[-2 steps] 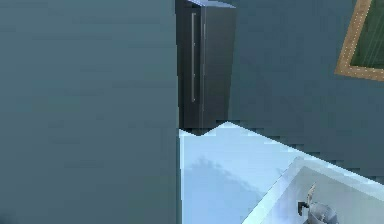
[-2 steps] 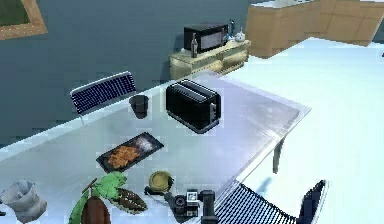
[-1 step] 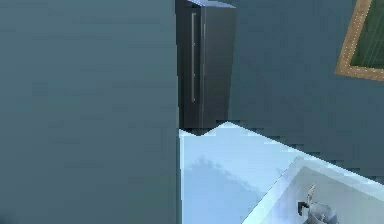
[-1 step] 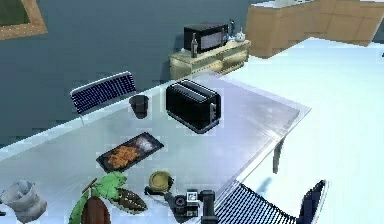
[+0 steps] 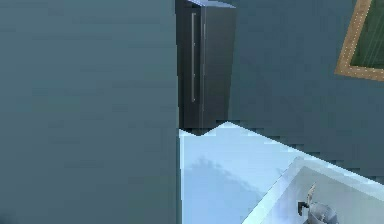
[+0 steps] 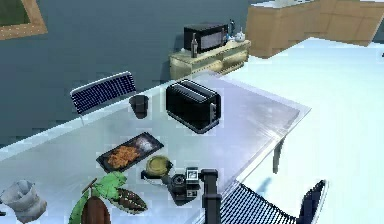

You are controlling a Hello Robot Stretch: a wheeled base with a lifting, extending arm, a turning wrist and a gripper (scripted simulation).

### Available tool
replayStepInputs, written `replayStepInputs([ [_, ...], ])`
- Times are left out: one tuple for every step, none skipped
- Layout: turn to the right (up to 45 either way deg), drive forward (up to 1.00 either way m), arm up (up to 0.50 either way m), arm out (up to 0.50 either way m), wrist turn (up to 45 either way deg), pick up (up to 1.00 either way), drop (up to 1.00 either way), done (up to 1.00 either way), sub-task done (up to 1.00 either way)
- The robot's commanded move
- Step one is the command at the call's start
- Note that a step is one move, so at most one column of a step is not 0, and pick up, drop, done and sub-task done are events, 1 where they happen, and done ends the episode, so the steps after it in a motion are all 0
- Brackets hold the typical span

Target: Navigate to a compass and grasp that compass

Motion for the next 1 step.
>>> replayStepInputs([
  [0.0, 0.00, 0.00, 0.00, 0.0, 0.00, 0.00, 1.00, 0.00],
])
